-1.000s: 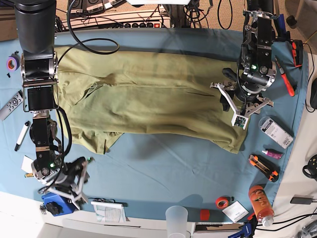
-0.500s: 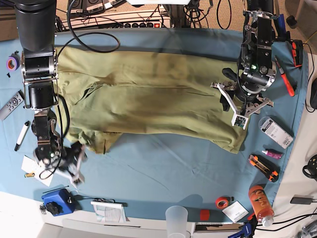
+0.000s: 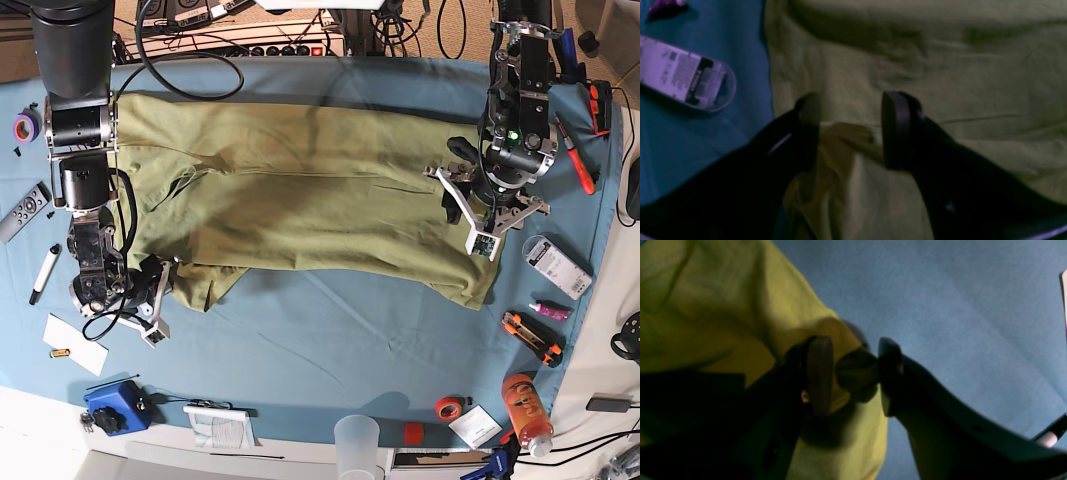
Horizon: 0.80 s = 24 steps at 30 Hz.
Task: Layout the t-shirt on the table in an organized manner, then fold the t-shirt properly
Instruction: 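Pull the hem corner with the right gripper to square the shirt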
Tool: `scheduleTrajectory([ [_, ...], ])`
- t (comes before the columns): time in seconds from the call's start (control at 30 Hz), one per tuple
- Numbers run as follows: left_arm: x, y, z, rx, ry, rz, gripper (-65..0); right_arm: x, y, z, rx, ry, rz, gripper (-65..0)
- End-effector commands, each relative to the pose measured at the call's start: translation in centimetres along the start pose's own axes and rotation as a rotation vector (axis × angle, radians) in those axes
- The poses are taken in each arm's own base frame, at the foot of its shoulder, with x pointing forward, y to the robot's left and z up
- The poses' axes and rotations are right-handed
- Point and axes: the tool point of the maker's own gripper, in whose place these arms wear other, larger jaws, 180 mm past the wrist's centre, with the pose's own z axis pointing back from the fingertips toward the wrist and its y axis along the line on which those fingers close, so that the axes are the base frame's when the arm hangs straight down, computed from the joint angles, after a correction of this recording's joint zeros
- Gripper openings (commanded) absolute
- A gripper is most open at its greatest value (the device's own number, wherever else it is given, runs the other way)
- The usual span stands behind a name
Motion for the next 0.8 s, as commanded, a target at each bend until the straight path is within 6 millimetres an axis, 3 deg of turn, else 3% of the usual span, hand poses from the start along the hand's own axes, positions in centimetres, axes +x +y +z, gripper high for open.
scheduleTrajectory([
  [0.0,1.3,0.3,0.3,0.008,-0.046,-0.008,-34.9,0.8,-1.2,0.7,-0.022,-0.024,-0.005,-42.8],
  [0.2,1.4,0.3,0.3,0.008,-0.049,-0.008,-34.9,-1.2,0.1,-0.4,0.014,0.013,-0.013,-65.0],
  [0.33,1.4,0.3,0.3,0.008,-0.049,-0.008,-34.9,-0.3,-0.5,-0.3,-0.023,-0.038,-0.045,-65.0],
  [0.57,1.4,0.3,0.3,0.008,-0.049,-0.008,-34.9,2.7,-4.1,1.4,-0.172,-0.125,-0.144,-65.0],
  [0.77,1.4,0.3,0.3,0.008,-0.05,-0.008,-34.9,4.4,-5.3,2.3,-0.201,-0.18,-0.156,-65.0],
])
